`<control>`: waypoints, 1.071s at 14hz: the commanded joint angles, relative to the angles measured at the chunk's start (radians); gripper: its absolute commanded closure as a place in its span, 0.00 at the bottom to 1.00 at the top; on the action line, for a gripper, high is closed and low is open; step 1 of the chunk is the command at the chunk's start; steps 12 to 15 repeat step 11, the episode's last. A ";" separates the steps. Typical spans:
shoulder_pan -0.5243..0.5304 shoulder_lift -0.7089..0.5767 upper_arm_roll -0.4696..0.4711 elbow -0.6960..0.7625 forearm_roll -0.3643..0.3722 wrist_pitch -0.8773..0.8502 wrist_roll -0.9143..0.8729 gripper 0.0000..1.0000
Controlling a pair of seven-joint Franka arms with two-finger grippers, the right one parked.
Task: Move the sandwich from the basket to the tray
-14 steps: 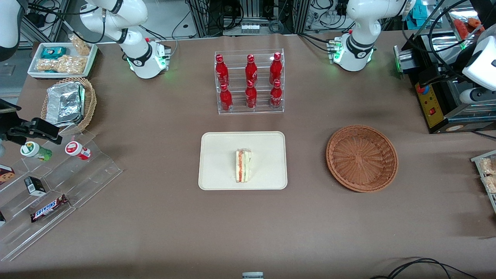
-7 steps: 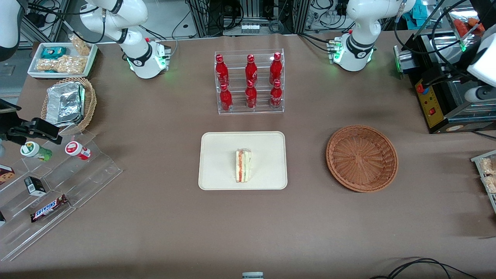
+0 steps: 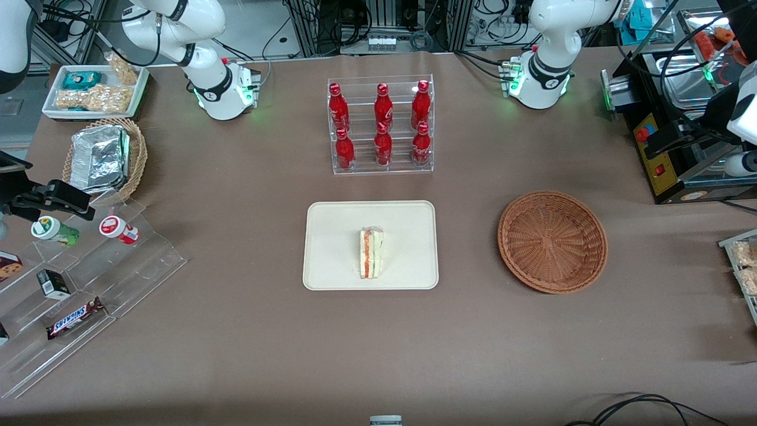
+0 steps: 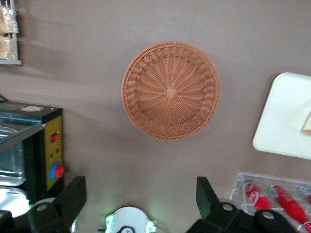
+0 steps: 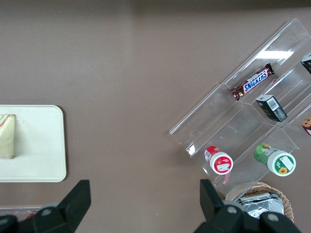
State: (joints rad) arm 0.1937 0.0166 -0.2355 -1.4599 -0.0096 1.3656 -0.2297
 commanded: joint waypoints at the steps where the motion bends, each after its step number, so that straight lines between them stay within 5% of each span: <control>1: 0.010 -0.030 -0.004 -0.030 -0.052 0.030 -0.026 0.00; 15: 0.004 -0.023 -0.005 -0.020 -0.038 0.018 -0.016 0.00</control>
